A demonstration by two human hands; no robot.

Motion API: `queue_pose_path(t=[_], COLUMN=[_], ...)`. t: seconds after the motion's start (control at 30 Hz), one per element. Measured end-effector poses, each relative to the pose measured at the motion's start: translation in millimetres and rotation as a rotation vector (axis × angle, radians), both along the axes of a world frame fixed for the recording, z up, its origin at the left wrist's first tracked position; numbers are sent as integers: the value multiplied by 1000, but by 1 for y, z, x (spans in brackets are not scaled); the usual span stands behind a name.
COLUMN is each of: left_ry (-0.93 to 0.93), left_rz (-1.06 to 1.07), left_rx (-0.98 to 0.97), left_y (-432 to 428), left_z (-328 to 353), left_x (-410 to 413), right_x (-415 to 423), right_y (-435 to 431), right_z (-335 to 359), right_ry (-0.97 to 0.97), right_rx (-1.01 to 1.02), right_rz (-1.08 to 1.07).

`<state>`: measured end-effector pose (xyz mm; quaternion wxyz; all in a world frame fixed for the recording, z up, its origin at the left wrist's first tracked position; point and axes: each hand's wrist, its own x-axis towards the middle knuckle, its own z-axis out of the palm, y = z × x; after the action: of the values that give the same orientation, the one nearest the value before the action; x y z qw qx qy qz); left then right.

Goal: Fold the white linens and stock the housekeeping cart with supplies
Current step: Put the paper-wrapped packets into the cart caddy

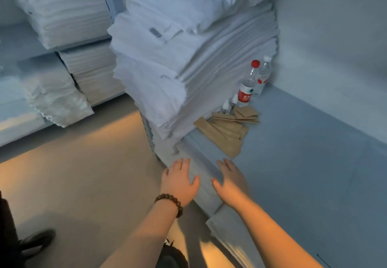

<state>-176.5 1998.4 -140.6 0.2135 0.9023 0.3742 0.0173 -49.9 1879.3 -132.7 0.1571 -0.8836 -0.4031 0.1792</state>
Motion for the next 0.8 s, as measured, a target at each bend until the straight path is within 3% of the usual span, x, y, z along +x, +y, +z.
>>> queue_pose_path(t=[0.23, 0.4, 0.53, 0.8], left_ry=[-21, 67, 185, 303], left_rz=[-130, -229, -349, -669], left_rx=[58, 75, 46, 171], left_y=[-4, 36, 70, 108], left_z=[10, 10, 9, -15], left_x=[48, 84, 113, 173], right_x=[32, 66, 90, 128], right_y=[-26, -11, 14, 52], right_z=[-3, -7, -12, -28], right_ry=[-58, -46, -45, -57], right_rx=[18, 11, -44, -258], right_rz=[-107, -160, -154, -92])
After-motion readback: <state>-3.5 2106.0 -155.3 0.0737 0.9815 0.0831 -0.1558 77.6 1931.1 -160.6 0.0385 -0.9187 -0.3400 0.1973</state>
